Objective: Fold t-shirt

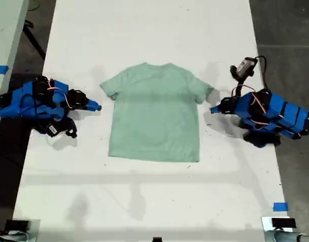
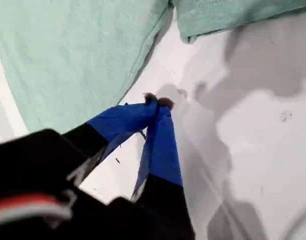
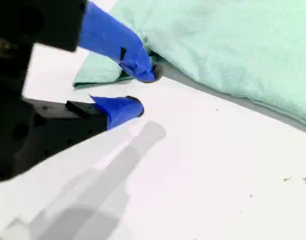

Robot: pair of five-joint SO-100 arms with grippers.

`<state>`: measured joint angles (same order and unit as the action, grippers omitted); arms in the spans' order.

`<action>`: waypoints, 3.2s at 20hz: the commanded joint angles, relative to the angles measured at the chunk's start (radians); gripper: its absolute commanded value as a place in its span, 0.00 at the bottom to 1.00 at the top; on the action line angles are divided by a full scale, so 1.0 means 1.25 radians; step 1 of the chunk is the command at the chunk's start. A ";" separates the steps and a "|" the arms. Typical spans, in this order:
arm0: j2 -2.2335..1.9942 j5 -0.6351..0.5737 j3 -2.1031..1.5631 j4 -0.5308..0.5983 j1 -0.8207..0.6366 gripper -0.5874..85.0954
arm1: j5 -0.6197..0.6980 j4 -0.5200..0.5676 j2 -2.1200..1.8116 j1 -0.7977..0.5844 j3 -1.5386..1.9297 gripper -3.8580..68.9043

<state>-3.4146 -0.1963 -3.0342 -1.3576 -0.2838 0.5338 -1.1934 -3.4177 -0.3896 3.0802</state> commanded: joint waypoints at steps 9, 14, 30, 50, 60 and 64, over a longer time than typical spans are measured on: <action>-0.005 0.049 0.010 0.001 0.058 0.01 | -0.385 -0.009 -0.005 0.066 -0.010 0.04; -0.005 0.121 0.034 0.012 0.056 0.01 | -0.423 -0.017 -0.005 0.120 -0.059 0.04; 0.827 -0.146 0.772 0.050 -0.164 0.06 | 0.045 -0.134 0.679 -0.247 -0.767 0.18; 0.936 -0.205 0.827 0.032 -0.218 0.25 | 0.444 0.344 1.116 -0.496 -0.551 0.44; 0.947 -0.212 0.825 0.028 -0.228 0.25 | 0.433 0.342 1.237 -0.459 -0.617 0.05; 0.949 -0.212 0.825 0.025 -0.228 0.25 | 0.437 0.290 1.233 -0.485 -0.642 0.05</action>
<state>-2.2258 -0.4541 -2.0555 -1.3300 -0.5568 1.0692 -0.7915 -1.8592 -0.9802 2.3562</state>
